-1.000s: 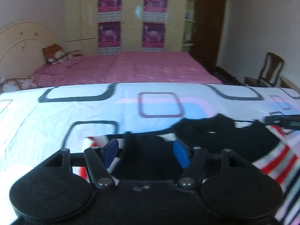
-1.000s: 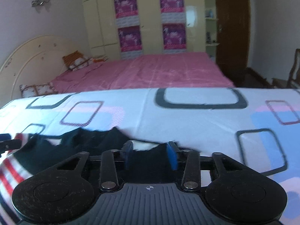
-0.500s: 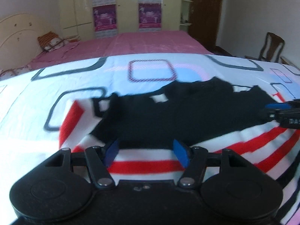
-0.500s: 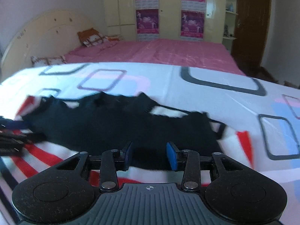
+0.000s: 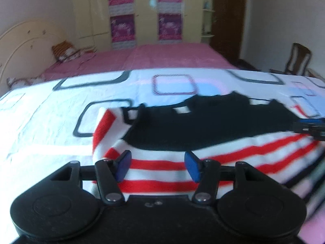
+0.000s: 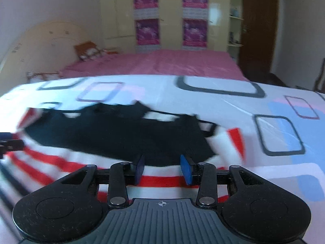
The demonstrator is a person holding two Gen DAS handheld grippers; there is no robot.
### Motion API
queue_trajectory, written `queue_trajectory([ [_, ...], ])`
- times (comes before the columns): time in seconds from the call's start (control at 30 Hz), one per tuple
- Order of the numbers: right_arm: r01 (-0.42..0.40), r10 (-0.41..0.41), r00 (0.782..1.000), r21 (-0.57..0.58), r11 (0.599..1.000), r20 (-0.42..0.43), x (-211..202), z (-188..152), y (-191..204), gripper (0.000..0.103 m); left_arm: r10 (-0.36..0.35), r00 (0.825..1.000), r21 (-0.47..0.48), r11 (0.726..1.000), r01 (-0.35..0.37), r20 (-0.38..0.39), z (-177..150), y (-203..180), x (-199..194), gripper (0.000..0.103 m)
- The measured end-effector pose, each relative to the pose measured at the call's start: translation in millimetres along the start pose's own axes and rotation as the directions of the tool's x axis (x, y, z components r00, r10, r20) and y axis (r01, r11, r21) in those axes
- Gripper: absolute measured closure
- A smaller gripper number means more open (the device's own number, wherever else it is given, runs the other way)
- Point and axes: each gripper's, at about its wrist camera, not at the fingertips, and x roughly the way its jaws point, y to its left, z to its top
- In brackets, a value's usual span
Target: Fold small clothes
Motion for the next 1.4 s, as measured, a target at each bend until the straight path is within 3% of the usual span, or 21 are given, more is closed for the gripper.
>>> queue_trajectory([
  [0.17, -0.054, 0.052, 0.998, -0.051, 0.997, -0.031, -1.0, -14.8, 37.5, 0.063, -0.057, 0.998, 0.028, 0.998, 0.058, -0.026, -15.9, -21.8, -10.3, 0.045],
  [0.27, -0.014, 0.010, 0.999, -0.087, 0.996, -0.043, 0.0, -28.8, 41.1, 0.063, -0.025, 0.999, 0.029, 0.999, 0.026, -0.042, -31.7, -18.5, -8.7, 0.043],
  [0.53, 0.063, -0.063, 0.997, 0.004, 0.998, -0.035, -18.8, -46.4, 16.7, 0.063, -0.014, 0.998, -0.049, 0.999, 0.011, -0.063, -38.7, 10.3, -18.5, 0.039],
  [0.87, 0.200, -0.199, 0.979, 0.006, 0.980, -0.050, -41.7, -71.3, 4.8, 0.063, -0.032, 0.997, -0.023, 0.999, 0.031, -0.065, -49.2, 15.1, -23.4, 0.038],
  [1.03, 0.211, -0.212, 0.975, -0.018, 0.977, -0.062, -44.8, -74.3, 5.5, 0.063, -0.037, 0.998, 0.003, 0.999, 0.038, -0.056, -55.3, 15.9, -25.2, 0.038],
  [1.13, 0.222, -0.226, 0.969, -0.046, 0.974, -0.099, -49.1, -71.5, 10.3, 0.063, -0.042, 0.995, -0.039, 0.999, 0.039, -0.089, -49.0, 18.8, -29.4, 0.039],
  [1.2, 0.234, -0.238, 0.967, -0.048, 0.971, -0.096, -57.1, -67.3, 16.5, 0.063, -0.053, 0.992, -0.083, 0.996, 0.043, -0.119, -45.1, 23.8, -34.9, 0.034],
  [1.4, 0.146, -0.141, 0.987, 0.059, 0.988, -0.072, -66.9, -52.0, 31.7, 0.063, -0.096, 0.981, -0.194, 0.979, 0.063, -0.168, -43.2, 38.2, -49.8, 0.026],
])
